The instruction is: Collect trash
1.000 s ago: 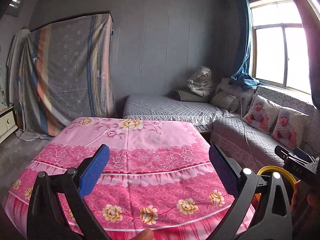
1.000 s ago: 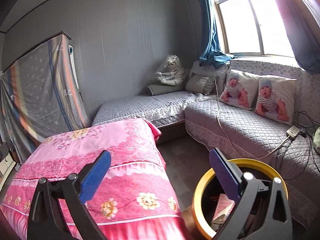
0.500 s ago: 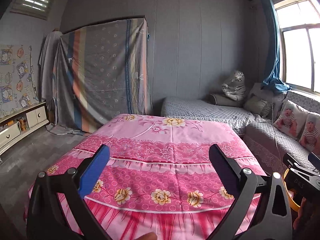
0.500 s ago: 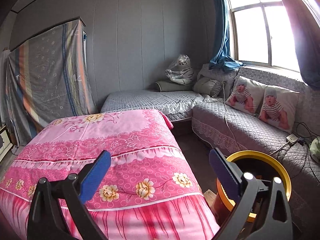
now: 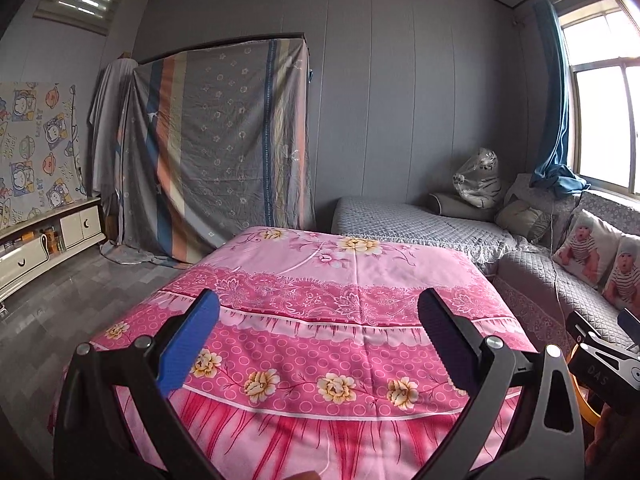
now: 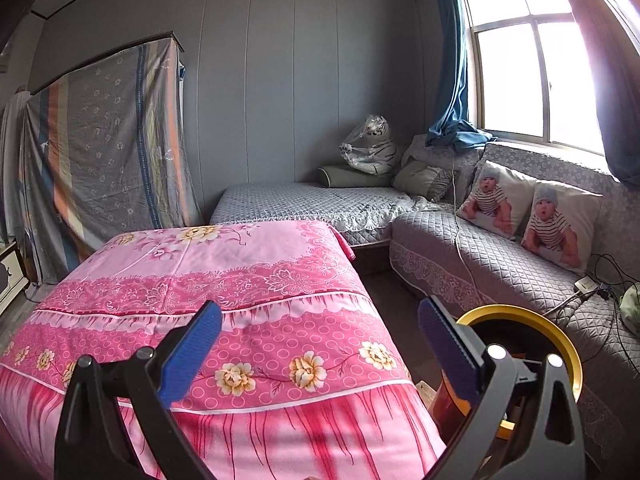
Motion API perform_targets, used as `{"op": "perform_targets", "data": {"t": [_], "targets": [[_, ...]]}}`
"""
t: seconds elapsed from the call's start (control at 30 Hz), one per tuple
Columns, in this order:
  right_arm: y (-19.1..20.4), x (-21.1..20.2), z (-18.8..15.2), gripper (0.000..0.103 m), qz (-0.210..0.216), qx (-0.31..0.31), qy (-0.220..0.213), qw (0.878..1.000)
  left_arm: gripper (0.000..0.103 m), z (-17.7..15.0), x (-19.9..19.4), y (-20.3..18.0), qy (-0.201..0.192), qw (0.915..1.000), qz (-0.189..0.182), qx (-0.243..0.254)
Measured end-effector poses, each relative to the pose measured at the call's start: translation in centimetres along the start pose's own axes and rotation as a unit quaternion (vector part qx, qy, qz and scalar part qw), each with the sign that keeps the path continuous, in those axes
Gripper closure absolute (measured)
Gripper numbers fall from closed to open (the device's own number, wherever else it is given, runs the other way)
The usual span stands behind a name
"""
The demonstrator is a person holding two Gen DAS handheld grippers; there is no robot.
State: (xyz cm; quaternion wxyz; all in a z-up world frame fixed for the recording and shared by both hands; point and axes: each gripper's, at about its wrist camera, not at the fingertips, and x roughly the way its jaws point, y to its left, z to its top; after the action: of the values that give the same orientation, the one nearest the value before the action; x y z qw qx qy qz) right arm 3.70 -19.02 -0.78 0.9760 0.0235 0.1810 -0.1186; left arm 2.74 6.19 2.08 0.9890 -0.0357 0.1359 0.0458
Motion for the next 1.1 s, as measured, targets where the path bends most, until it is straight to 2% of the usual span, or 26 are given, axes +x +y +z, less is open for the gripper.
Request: {"op": "perform_targets", "data": {"t": [0.23, 0.4, 0.73, 1.1], "targets": [[0.2, 0.0, 0.0, 0.008, 0.001, -0.005, 0.001, 1.000, 0.008, 0.1, -0.1, 0.0, -0.001, 1.0000, -0.002, -0.003], [0.2, 0.2, -0.1, 0.008, 0.002, -0.005, 0.005, 1.000, 0.008, 0.2, 0.0, 0.2, 0.002, 0.9996, -0.020, -0.019], [-0.1, 0.4, -0.3, 0.008, 0.000, -0.003, 0.010, 1.000, 0.008, 0.2, -0.6, -1.1, -0.016, 0.9998, -0.012, 0.005], [-0.4, 0.6, -0.4, 0.008, 0.000, 0.001, 0.013, 1.000, 0.008, 0.2, -0.3, -1.0, -0.007, 0.9999, -0.014, -0.001]]}}
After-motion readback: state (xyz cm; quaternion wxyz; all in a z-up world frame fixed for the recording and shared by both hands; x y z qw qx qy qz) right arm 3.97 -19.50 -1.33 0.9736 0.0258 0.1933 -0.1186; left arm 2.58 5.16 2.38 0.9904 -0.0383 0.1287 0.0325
